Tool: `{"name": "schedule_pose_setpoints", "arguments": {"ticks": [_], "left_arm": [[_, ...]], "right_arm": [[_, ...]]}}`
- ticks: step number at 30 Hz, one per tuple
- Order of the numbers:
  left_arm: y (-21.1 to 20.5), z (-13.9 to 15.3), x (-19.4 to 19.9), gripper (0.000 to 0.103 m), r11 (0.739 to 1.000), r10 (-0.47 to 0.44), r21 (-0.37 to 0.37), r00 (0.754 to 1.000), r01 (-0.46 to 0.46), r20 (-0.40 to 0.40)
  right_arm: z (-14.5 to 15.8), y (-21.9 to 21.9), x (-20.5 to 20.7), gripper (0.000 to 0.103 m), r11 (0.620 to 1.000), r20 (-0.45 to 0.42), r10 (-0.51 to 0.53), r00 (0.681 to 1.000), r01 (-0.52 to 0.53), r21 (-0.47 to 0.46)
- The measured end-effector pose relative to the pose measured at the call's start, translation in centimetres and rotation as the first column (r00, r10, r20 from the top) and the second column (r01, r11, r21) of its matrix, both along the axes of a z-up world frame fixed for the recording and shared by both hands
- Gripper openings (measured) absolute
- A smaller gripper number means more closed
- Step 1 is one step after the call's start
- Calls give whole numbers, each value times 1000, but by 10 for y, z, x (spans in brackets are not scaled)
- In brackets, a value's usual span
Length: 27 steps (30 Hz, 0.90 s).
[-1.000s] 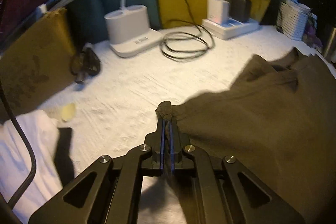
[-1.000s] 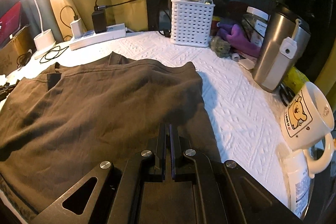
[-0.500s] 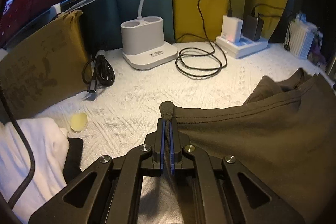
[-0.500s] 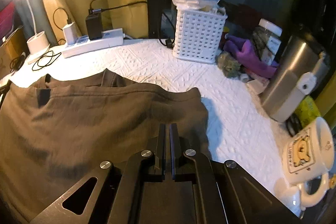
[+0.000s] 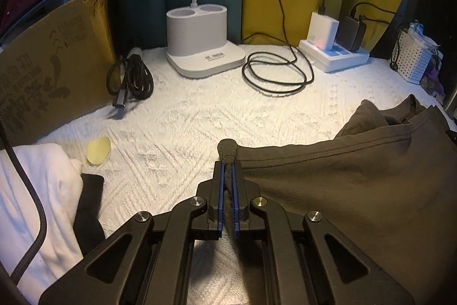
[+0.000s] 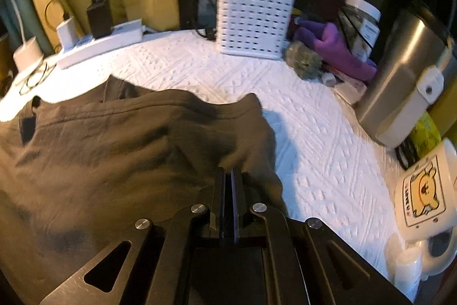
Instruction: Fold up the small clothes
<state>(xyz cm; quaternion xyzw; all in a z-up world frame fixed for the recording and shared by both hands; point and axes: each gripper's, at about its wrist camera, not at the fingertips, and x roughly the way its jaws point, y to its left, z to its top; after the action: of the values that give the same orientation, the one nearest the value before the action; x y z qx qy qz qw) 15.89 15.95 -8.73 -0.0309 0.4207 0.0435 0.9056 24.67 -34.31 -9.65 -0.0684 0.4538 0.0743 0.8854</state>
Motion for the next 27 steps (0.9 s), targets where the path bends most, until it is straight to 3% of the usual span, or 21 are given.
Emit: {"name": "schedule_pose_setpoints", "arguments": {"ticks": [3,5,6,7,8,11,20,23,25,27], "left_arm": [[1,-2,2,7,1000,5,-1,1000,-5,-9],[2,-2,1,10,1000,10,-5,1000,-10,-9],[3,-2,1,16,1000,19,-3,1000,-19,-9],[4,-2,0,22,1000,26,-2,1000,-26,-7],[6,-1,-1,23,999,33,-4,999,-33,-2],[8,3,-5,24,999,42,-12,999,-42,34],[1,30,-21,25,999,34,24,985,-39,171],[-3,47,-35,36,999,51,1,974,-53,221],[-9,58,-46,49,999,45,-26,967,-40,251],[-23,70,-60,52,1000,13,-30,962,-5,272]], "right_arm": [[1,-5,-2,10,999,9,-37,999,37,-15],[2,-16,-3,36,997,18,-78,997,78,10],[1,-23,-4,52,994,15,-110,994,110,11],[-1,-30,-3,91,988,5,-152,988,152,0],[-3,-36,-3,102,986,-9,-166,986,166,9],[-3,-45,-5,101,986,-36,-147,988,149,73],[11,-39,-23,102,993,24,-114,993,113,33],[22,-40,-32,102,994,47,-107,993,106,30],[30,-42,-40,101,994,61,-103,993,101,34],[37,-43,-50,102,995,79,-98,992,95,34]]}}
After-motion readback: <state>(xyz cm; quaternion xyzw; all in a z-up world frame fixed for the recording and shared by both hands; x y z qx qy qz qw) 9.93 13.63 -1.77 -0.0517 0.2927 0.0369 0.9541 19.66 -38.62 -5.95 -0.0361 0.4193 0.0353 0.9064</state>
